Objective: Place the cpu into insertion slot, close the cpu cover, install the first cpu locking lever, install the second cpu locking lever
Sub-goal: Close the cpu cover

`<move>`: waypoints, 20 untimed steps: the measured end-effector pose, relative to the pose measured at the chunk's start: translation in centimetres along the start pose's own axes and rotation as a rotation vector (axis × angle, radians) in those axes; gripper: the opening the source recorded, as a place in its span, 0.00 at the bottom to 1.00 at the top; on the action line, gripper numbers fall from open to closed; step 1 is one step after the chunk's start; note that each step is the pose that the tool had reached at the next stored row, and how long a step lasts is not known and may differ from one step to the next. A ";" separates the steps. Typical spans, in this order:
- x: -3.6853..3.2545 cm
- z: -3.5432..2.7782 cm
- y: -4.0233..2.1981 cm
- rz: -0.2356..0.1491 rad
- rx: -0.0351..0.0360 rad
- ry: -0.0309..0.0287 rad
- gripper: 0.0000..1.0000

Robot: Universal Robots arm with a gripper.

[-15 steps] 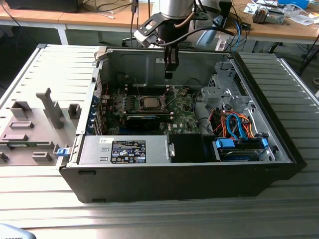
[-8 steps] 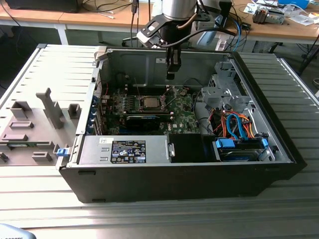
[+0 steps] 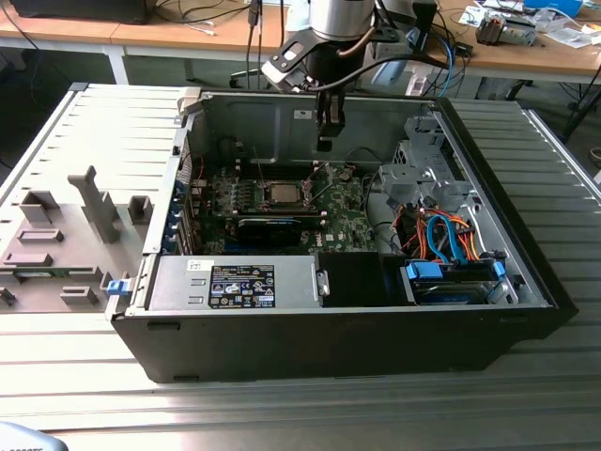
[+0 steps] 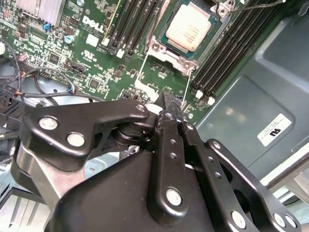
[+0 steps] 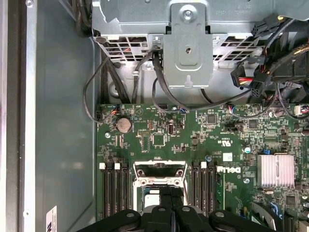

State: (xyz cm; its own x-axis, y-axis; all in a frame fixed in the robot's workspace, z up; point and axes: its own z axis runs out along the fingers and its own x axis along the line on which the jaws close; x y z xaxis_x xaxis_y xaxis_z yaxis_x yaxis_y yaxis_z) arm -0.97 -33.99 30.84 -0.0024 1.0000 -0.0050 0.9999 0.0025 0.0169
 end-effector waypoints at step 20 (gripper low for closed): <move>0.01 0.81 1.64 0.000 0.0000 0.0001 0.11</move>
State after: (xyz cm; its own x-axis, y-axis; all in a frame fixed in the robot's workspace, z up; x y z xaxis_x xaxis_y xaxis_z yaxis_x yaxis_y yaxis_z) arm 0.68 -33.99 30.06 -0.0024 1.0000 -0.0050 0.9999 0.0025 0.0168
